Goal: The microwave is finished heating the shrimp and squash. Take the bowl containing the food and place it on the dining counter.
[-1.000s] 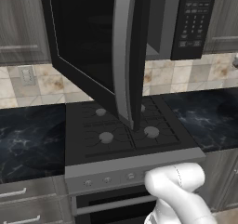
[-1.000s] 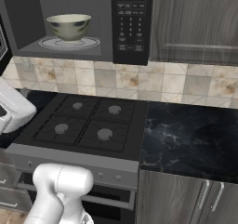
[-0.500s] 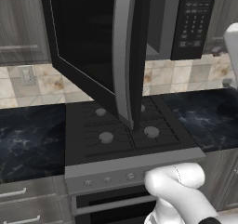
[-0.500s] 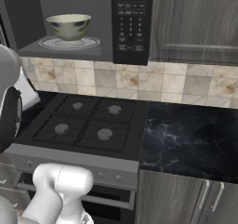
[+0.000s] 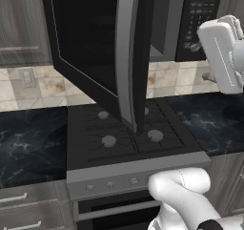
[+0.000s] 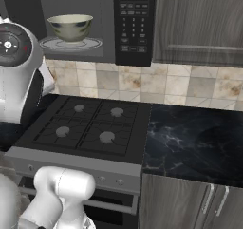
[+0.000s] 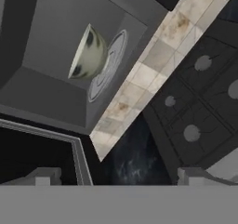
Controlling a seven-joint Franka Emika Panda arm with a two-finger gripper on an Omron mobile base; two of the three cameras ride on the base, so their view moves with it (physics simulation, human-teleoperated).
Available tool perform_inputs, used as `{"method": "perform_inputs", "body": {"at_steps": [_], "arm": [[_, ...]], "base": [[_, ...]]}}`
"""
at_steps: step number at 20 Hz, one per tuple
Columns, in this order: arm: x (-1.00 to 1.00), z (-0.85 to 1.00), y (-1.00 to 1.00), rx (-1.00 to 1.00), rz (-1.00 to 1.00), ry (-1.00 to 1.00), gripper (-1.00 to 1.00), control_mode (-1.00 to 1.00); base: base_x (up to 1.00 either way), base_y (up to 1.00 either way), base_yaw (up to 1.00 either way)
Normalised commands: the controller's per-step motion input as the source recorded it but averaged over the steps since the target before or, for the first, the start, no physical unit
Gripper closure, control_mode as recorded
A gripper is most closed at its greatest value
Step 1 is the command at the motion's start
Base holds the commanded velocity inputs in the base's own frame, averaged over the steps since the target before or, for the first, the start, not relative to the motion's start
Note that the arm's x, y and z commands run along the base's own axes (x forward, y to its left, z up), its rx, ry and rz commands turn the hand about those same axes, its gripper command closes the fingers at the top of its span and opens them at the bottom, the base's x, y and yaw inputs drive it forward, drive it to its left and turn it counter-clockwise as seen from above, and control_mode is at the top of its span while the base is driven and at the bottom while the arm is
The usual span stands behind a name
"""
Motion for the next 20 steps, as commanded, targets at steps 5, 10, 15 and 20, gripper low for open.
{"method": "perform_inputs", "body": {"at_steps": [5,10,15,20], "arm": [[0.99,0.24,0.00,0.02,0.01,0.05,-1.00,-1.00],[1.00,0.01,0.00,0.00,0.03,0.17,-1.00,-1.00],[0.95,0.00,0.01,0.00,0.00,0.13,-1.00,-1.00],[0.68,0.00,0.06,0.00,0.00,0.05,-1.00,-1.00]], "base": [[0.00,0.00,0.00],[0.00,0.00,0.00],[0.00,0.00,0.00],[0.00,0.00,0.00]]}}
